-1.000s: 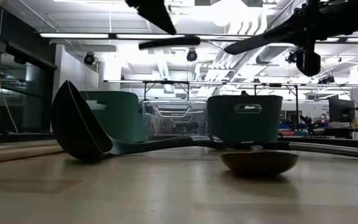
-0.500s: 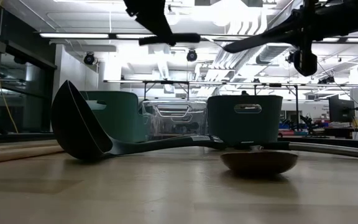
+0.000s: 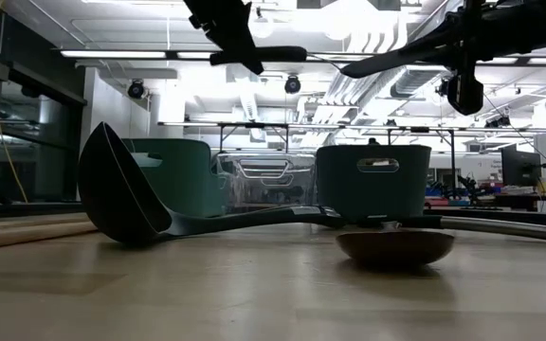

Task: Pick & Place Kitchen Items
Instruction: Put the black spatula into the green bin

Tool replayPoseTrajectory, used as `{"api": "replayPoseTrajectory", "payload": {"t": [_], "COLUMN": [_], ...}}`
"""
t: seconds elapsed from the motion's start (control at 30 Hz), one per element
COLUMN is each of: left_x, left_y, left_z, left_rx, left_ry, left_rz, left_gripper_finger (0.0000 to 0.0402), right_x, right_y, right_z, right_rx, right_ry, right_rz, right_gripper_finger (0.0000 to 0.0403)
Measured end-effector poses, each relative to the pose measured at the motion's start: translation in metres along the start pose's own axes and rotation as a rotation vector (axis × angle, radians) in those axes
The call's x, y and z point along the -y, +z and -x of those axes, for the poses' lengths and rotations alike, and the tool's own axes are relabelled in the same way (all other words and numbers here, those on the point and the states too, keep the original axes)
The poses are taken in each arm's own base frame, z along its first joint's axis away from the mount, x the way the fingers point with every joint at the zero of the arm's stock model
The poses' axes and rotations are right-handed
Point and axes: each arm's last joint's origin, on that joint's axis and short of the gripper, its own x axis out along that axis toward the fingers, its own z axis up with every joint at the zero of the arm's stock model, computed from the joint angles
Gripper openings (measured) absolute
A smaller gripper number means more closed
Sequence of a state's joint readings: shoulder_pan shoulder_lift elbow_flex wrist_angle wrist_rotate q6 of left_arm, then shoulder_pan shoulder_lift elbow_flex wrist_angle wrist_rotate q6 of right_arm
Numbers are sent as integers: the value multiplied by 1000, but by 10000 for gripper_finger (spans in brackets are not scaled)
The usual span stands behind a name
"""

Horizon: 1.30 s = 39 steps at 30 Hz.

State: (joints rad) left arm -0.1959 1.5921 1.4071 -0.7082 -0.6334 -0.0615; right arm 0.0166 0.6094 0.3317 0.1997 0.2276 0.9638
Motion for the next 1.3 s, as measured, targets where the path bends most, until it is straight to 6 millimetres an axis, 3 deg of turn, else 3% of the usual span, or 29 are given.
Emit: {"api": "replayPoseTrajectory", "payload": {"t": [0.3, 0.77, 0.9, 1.17, 1.3], "left_x": [2, 4, 4, 2, 0], "left_y": [0, -1, -1, -2, -6], "left_z": [0, 1, 1, 0, 0], "left_rx": [-6, -19, -18, -29, -56], "left_ry": [-68, -123, -126, -77, -22], "left_rz": [30, 89, 97, 159, 207], "left_gripper_finger": [95, 96, 96, 96, 96], "right_x": [0, -1, -1, -1, 1], "right_y": [0, -2, -3, -4, 0], "right_z": [0, 0, 0, 1, 4], "right_rx": [-1, -55, -93, -126, -126], "right_ry": [1, 35, 61, 76, 77], "right_rz": [0, 27, 35, 44, 44], "right_gripper_finger": [4, 8, 46, 171, 207]}}
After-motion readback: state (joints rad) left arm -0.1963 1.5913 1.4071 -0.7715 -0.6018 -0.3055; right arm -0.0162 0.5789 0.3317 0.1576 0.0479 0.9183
